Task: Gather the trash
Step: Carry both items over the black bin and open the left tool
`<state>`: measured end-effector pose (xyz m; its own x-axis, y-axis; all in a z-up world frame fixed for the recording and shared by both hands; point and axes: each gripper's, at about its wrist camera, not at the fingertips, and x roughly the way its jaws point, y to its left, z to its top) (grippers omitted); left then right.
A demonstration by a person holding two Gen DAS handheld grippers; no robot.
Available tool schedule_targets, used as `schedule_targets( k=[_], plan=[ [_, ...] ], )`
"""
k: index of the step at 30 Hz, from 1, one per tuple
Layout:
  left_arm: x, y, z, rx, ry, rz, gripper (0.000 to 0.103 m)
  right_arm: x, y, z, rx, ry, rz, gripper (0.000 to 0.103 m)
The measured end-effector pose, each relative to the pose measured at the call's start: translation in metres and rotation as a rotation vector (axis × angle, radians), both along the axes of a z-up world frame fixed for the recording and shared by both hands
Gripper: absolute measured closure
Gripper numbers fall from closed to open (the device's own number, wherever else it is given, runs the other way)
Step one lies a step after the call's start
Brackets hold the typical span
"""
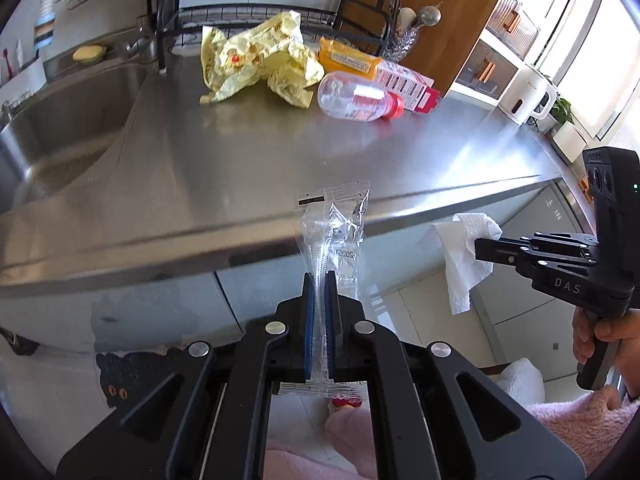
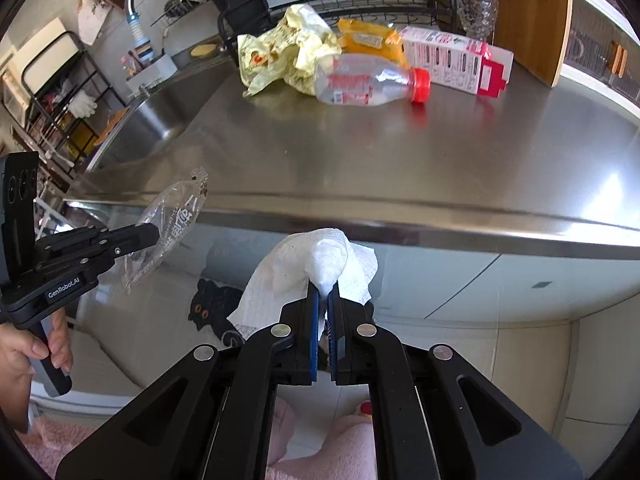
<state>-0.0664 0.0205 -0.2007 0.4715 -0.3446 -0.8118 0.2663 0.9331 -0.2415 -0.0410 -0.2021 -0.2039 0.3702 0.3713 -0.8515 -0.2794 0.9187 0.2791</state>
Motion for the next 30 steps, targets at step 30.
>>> schedule_targets(
  k=[30],
  plan=[
    [0.026,-0.007,-0.313,0.017,0.49,0.064,0.096,0.014,0.05,-0.309,-0.071,0.46,-0.074,0.098]
  ],
)
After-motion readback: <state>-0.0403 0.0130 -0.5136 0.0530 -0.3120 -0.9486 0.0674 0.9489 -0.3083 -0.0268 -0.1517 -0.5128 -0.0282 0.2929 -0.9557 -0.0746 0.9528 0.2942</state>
